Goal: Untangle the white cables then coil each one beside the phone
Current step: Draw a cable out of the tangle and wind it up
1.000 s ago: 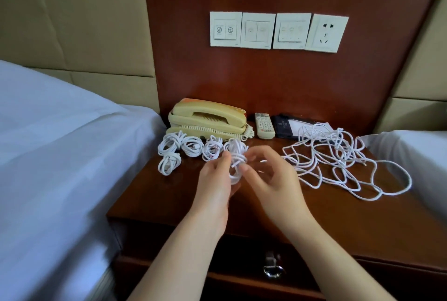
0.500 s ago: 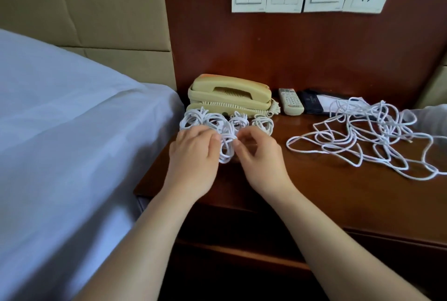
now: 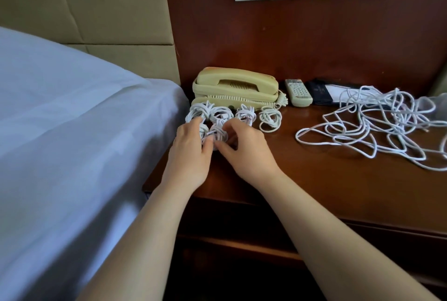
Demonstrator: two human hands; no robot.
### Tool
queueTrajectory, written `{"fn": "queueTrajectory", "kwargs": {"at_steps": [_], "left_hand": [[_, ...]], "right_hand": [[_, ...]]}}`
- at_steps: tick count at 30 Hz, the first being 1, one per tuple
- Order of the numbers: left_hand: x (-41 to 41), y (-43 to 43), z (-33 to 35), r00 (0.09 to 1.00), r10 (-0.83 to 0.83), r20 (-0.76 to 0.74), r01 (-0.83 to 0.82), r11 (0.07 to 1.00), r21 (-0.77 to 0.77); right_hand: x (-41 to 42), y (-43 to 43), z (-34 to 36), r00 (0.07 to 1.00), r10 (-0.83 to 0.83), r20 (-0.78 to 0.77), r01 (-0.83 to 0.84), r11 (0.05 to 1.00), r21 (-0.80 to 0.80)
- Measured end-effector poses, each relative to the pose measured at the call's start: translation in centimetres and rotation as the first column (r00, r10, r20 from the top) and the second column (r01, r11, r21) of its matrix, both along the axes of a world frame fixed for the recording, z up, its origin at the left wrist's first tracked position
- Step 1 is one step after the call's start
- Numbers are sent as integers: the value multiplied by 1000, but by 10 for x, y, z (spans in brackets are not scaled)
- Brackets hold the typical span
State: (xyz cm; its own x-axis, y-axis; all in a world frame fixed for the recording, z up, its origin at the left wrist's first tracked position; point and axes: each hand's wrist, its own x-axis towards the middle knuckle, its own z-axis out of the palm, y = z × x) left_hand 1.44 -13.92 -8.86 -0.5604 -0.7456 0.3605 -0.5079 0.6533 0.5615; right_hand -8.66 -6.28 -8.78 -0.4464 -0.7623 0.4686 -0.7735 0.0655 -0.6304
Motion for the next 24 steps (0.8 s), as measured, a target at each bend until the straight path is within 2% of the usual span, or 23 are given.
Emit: {"fn": "queueTrajectory", "kwargs": {"at_steps": [4, 8, 10, 12, 15, 19, 21, 24], "left_hand": [[1, -4, -3, 998, 1, -61, -1, 1000, -2], [-2, -5, -4, 999, 51, -12, -51, 999, 17], [-6, 1, 0, 987, 140, 73, -136, 989, -57], [-11, 13, 10, 986, 158, 52, -148, 975, -167], [-17, 37, 29, 997, -28, -67, 14, 979, -201], [-25, 77, 38, 940, -341, 23, 341, 938, -59], [-34, 94, 43, 901, -434, 19, 434, 901, 1], [-54, 110, 46, 874, -486, -20, 486, 873, 40]], "right_hand": [[-2, -1, -2, 999, 48, -24, -48, 998, 29], [-2, 0, -3, 998, 55, -18, -55, 998, 31], [-2, 7, -2, 999, 37, -14, -37, 999, -15], [-6, 23, -1, 999, 2, -39, -4, 999, -47], [-21, 59, 8, 986, -49, -157, 44, 999, -31], [-46, 105, 30, 968, -134, -210, 124, 990, -60], [-59, 127, 34, 947, -188, -260, 179, 982, -60], [-81, 158, 37, 882, -334, -332, 345, 938, -27]]}}
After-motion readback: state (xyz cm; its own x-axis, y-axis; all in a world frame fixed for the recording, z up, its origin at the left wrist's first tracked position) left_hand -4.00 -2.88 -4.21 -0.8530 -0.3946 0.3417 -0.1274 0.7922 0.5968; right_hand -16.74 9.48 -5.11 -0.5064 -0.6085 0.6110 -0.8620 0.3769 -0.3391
